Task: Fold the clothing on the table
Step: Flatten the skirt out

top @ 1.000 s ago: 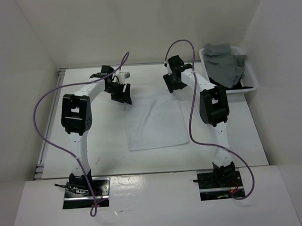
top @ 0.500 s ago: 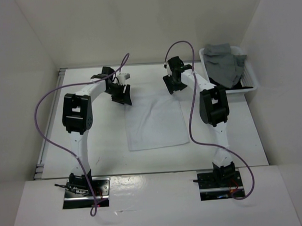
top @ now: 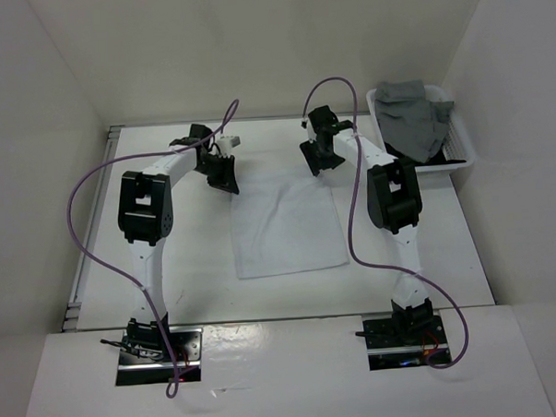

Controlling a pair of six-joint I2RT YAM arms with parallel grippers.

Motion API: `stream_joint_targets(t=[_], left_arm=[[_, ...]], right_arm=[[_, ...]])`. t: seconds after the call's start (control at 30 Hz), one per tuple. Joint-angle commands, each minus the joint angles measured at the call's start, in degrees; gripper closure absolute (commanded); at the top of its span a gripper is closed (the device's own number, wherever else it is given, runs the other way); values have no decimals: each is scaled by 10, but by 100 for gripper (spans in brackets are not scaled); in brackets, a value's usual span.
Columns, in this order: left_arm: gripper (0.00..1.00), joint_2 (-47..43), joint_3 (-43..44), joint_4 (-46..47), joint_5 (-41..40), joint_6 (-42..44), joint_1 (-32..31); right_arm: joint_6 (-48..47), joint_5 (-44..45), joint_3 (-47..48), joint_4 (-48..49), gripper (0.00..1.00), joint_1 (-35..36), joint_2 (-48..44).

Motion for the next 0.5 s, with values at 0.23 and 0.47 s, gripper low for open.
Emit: stream_joint_targets(t=[0.23,0.47], left_arm=[[99,13,-6,-5,-8,-4,-8],[99,13,-6,-5,-19,-4,-8]], right_arm=[[-10,-1,-11,8,35,8,-37],[-15,-20,-21,-3,36,8,-37]])
